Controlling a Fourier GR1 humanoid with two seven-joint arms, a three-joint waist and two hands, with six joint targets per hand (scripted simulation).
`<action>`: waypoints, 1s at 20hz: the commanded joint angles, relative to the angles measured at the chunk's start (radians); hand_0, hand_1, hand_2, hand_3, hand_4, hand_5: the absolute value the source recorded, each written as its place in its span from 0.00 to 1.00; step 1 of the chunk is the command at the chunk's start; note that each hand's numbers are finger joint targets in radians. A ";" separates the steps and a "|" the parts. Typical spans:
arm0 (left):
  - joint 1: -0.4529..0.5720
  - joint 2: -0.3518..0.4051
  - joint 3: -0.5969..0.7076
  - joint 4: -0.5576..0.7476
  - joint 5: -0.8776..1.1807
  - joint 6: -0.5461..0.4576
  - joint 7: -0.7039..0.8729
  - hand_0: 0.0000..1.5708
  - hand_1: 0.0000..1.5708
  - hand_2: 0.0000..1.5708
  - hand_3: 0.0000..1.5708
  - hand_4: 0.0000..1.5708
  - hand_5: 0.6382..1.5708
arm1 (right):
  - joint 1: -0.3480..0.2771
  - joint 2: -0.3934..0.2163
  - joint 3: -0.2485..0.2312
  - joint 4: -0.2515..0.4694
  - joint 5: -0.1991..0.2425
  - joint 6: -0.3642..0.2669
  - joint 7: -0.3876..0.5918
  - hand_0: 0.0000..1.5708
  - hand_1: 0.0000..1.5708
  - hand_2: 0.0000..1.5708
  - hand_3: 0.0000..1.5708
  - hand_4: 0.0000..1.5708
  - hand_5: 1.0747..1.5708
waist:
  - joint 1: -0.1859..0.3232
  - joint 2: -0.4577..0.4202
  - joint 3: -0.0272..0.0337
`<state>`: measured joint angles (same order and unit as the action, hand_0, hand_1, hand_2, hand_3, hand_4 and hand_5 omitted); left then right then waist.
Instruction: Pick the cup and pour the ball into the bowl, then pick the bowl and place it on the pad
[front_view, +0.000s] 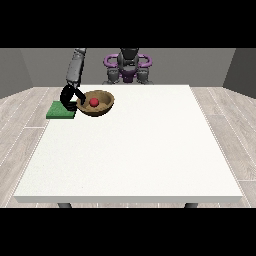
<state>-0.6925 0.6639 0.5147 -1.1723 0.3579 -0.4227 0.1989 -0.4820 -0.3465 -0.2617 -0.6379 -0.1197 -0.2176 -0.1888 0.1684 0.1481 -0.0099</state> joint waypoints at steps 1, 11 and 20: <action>0.081 0.014 0.034 0.087 -0.044 0.005 -0.077 0.00 0.00 0.00 0.00 0.76 0.97 | -0.035 -0.117 0.051 -0.028 0.039 0.053 0.225 1.00 1.00 1.00 0.65 0.66 0.97 | -0.085 -0.054 0.0062; 0.121 0.036 0.029 0.109 -0.042 -0.005 -0.119 0.00 0.00 0.00 0.00 0.77 0.97 | -0.121 -0.314 -0.002 -0.035 0.015 0.198 0.351 1.00 1.00 1.00 0.43 0.68 0.99 | -0.131 -0.053 0.0102; 0.157 0.086 0.068 0.191 -0.035 -0.024 -0.239 0.00 0.00 0.00 0.00 0.77 0.98 | -0.100 -0.347 -0.031 -0.043 0.001 0.272 0.301 1.00 1.00 1.00 0.29 0.71 0.99 | -0.160 0.014 0.0098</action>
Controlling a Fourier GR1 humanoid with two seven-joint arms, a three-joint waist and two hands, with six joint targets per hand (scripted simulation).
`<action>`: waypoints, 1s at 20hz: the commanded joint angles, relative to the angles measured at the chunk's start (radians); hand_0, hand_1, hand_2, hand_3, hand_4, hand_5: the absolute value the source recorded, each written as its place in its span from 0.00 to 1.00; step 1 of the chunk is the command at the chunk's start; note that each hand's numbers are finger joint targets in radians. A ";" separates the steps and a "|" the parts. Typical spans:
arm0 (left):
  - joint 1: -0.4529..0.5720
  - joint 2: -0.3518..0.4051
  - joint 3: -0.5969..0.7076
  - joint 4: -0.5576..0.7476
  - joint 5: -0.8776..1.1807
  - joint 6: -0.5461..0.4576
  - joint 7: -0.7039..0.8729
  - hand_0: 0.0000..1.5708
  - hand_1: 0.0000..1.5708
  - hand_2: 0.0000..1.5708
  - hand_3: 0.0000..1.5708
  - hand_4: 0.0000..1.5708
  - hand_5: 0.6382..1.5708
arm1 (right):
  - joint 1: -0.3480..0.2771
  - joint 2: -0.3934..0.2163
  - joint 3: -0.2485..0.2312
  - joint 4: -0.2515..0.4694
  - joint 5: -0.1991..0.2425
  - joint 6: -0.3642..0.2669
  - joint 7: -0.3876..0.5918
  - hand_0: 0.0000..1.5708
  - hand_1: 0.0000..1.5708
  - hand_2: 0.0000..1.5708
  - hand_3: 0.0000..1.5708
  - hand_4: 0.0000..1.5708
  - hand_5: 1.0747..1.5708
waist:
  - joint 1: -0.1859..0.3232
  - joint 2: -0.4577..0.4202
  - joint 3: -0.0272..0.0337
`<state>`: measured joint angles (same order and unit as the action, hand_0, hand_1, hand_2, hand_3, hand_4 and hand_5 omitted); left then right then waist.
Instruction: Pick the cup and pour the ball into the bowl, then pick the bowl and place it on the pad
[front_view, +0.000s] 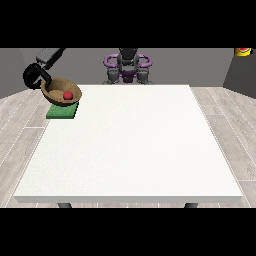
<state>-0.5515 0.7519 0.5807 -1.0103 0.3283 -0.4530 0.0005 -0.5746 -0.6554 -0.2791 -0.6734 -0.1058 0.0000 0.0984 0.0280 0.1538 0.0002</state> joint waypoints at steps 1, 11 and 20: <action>0.016 0.051 0.033 0.044 0.020 -0.037 -0.043 0.00 0.00 0.00 0.00 0.77 0.98 | 0.021 0.002 -0.030 0.016 -0.010 -0.007 -0.049 1.00 1.00 1.00 0.29 0.71 0.99 | 0.009 0.039 -0.0001; -0.020 0.028 -0.019 -0.021 0.030 0.018 -0.007 0.00 0.00 0.00 0.00 0.77 0.98 | -0.012 0.088 -0.059 0.099 -0.044 -0.013 -0.104 1.00 1.00 1.00 0.37 0.64 1.00 | 0.027 0.062 0.0008; -0.002 0.091 0.011 0.048 0.053 -0.042 -0.051 0.00 0.00 0.00 0.00 0.76 0.99 | -0.028 -0.015 -0.116 0.122 -0.062 -0.075 -0.053 1.00 1.00 1.00 0.69 0.00 0.96 | 0.019 0.078 -0.0001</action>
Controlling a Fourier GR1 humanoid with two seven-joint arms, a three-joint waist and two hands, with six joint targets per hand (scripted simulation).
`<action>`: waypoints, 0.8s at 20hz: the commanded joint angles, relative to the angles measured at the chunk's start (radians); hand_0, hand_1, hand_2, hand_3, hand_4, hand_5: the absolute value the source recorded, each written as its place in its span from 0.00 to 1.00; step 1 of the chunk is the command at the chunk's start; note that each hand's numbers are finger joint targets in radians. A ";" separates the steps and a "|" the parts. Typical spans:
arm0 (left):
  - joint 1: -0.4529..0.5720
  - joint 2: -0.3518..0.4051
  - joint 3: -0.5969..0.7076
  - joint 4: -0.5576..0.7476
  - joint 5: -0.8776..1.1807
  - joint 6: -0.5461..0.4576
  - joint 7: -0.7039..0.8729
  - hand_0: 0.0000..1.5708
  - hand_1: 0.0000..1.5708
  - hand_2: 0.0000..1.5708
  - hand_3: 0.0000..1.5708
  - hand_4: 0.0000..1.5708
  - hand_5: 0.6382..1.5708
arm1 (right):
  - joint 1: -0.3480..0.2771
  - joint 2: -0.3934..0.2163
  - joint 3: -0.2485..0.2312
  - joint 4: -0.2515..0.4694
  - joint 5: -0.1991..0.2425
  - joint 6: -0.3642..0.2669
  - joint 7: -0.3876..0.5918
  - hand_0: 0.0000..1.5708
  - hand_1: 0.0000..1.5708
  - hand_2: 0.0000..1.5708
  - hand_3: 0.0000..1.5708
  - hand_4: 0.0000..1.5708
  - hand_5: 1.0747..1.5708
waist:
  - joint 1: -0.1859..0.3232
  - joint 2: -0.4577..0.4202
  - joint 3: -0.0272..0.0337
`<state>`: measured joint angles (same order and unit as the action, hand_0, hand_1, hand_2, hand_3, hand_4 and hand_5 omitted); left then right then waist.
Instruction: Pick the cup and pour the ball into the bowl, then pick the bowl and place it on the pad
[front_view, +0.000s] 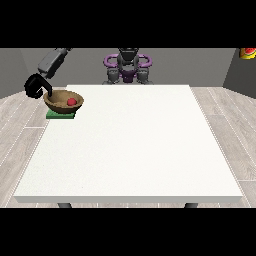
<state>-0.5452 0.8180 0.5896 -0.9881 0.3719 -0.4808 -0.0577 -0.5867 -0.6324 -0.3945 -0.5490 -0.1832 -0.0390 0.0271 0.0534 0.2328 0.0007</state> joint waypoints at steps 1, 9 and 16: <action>0.001 0.003 -0.008 0.017 0.010 -0.004 0.015 0.00 0.00 0.00 0.00 0.76 0.99 | -0.028 -0.039 -0.002 0.001 0.017 -0.062 0.043 1.00 1.00 1.00 0.62 0.00 0.97 | 0.005 -0.025 -0.0006; 0.024 0.027 -0.003 0.030 -0.013 0.013 -0.050 0.00 0.00 0.00 0.00 0.76 0.99 | -0.030 0.026 -0.044 0.009 -0.037 -0.077 -0.044 0.93 0.93 0.89 0.48 0.00 0.92 | -0.006 0.006 -0.0003; 0.004 0.047 0.009 0.025 0.020 -0.012 -0.079 0.00 0.00 0.00 0.00 0.76 1.00 | -0.062 -0.007 -0.030 0.035 -0.009 -0.084 -0.090 0.59 0.59 0.70 0.66 0.10 0.88 | 0.036 0.080 0.0002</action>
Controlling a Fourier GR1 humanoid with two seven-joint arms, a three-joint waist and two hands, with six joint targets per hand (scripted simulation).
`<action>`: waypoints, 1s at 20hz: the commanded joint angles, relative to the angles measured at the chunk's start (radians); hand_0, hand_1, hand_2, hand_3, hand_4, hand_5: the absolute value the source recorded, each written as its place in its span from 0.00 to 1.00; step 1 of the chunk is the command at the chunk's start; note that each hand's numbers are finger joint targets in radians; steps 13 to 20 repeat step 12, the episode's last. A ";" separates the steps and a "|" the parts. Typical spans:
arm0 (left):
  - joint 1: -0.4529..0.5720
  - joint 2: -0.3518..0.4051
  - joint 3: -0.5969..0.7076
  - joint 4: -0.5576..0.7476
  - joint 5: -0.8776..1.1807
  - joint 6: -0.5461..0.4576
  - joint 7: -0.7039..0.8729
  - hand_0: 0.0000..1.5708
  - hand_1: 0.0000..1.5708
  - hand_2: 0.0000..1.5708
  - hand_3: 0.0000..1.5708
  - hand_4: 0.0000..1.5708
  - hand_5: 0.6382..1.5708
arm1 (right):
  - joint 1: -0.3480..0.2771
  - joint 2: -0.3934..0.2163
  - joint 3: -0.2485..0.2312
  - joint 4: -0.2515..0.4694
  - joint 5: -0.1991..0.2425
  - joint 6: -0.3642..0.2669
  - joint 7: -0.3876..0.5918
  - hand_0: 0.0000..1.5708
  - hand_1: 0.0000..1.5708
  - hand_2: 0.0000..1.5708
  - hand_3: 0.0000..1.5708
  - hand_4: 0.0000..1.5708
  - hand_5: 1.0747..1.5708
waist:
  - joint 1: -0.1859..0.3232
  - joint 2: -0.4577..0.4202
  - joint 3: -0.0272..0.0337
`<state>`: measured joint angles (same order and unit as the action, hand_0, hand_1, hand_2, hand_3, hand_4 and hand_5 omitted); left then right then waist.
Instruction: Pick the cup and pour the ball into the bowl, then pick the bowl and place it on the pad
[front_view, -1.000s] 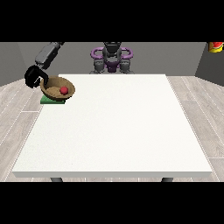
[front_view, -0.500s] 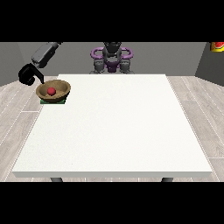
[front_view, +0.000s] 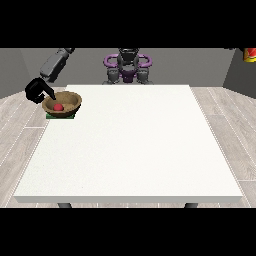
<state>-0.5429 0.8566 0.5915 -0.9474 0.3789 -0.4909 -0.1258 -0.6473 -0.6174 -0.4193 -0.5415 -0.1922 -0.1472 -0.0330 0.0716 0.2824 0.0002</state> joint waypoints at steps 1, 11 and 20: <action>-0.016 0.045 0.019 0.058 0.004 -0.036 -0.050 0.00 0.00 0.00 0.00 0.76 1.00 | -0.019 -0.011 0.034 -0.011 0.022 0.029 0.011 0.41 0.41 0.44 0.64 0.00 0.80 | -0.001 0.054 -0.0005; 0.041 -0.114 -0.090 -0.061 -0.033 0.081 0.038 0.00 0.00 0.00 0.00 0.76 1.00 | -0.050 -0.073 0.125 0.017 0.099 0.113 0.164 0.00 0.00 0.00 0.00 0.00 0.62 | -0.006 -0.145 -0.0009; 0.042 -0.097 -0.088 -0.038 -0.037 0.064 0.035 0.00 0.00 0.00 0.00 0.76 1.00 | -0.077 -0.091 0.121 -0.007 0.088 0.141 0.177 0.00 0.00 0.00 0.00 0.13 0.61 | -0.017 -0.156 -0.0012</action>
